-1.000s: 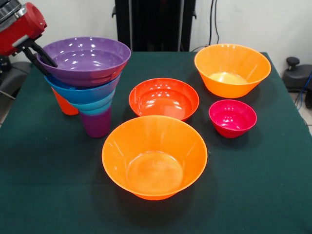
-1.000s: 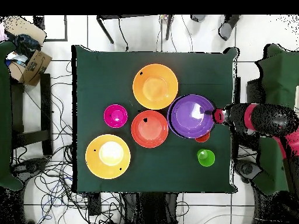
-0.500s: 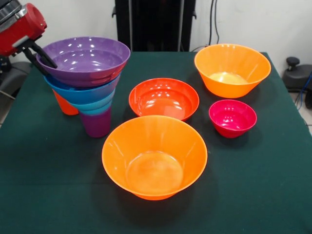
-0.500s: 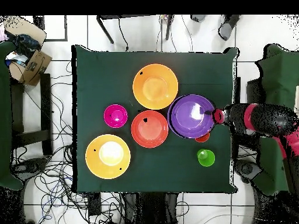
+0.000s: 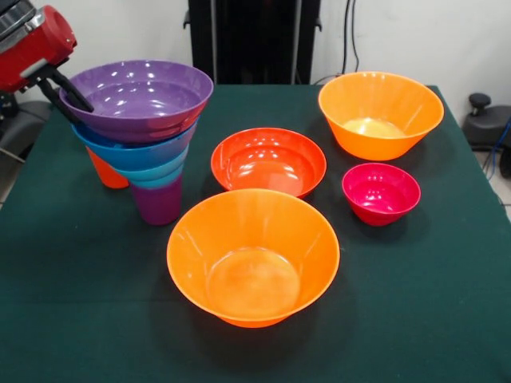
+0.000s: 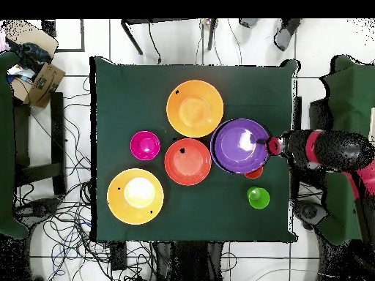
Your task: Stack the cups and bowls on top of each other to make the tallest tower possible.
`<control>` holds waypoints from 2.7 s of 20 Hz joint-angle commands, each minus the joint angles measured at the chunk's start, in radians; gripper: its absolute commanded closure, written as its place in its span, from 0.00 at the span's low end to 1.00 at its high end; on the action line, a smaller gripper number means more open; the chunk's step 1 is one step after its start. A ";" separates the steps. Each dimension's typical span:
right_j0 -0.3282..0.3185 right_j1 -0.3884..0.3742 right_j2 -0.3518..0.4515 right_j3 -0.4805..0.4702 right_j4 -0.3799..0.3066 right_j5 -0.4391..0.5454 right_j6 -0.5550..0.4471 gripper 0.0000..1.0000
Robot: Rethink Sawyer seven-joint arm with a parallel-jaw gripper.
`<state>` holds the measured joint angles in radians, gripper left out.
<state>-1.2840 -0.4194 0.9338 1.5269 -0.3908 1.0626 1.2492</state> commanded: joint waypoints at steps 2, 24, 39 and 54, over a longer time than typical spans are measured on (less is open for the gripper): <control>0.065 0.075 -0.059 -0.038 -0.070 -0.010 -0.148 1.00; 0.076 0.033 -0.066 -0.020 -0.077 -0.031 -0.100 0.00; 0.064 0.010 -0.055 0.019 -0.061 -0.041 -0.079 0.00; 0.078 -0.025 -0.053 0.027 -0.037 -0.011 -0.043 0.00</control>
<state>-1.2696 -0.4352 0.9290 1.5269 -0.3989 1.0626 1.2492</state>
